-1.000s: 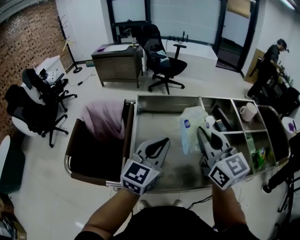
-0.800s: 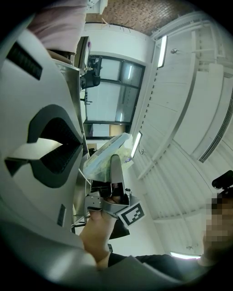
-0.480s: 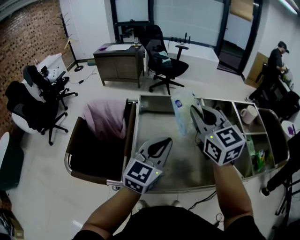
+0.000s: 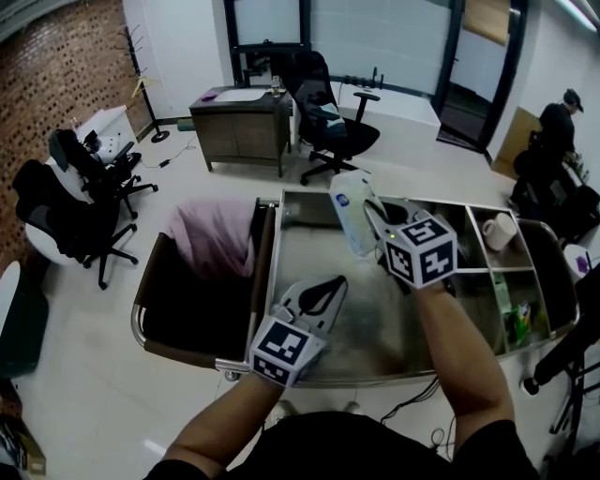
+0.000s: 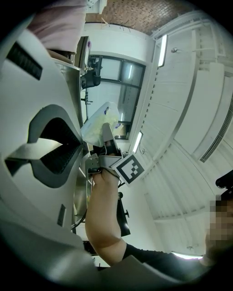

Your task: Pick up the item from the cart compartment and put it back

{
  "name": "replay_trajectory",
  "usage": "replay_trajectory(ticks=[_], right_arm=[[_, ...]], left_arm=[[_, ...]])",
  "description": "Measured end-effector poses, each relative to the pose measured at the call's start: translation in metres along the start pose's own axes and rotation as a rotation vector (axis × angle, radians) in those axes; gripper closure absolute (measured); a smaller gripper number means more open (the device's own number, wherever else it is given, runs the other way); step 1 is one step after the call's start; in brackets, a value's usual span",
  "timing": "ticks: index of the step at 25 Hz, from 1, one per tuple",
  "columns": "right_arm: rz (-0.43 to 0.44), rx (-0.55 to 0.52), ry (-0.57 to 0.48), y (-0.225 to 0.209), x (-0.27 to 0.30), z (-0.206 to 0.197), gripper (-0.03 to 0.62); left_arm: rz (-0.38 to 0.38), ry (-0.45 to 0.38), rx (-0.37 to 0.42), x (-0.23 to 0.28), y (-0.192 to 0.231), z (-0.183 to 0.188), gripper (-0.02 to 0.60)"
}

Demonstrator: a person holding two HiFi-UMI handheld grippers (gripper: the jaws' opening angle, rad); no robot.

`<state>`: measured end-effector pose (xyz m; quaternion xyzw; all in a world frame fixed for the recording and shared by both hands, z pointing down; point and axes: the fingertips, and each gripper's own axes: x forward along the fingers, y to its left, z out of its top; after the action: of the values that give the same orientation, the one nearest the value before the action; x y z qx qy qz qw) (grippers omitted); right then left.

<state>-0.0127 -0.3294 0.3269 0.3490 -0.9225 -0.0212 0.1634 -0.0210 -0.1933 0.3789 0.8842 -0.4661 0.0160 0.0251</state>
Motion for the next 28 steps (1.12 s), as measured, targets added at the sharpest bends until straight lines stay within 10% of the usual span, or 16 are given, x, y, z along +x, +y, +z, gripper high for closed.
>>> replay_trajectory(ticks=[28], right_arm=[[0.045, -0.139, 0.396, -0.003, 0.115, -0.090, 0.578]], left_arm=[[0.011, 0.001, -0.005, 0.000, 0.003, -0.002, 0.581]])
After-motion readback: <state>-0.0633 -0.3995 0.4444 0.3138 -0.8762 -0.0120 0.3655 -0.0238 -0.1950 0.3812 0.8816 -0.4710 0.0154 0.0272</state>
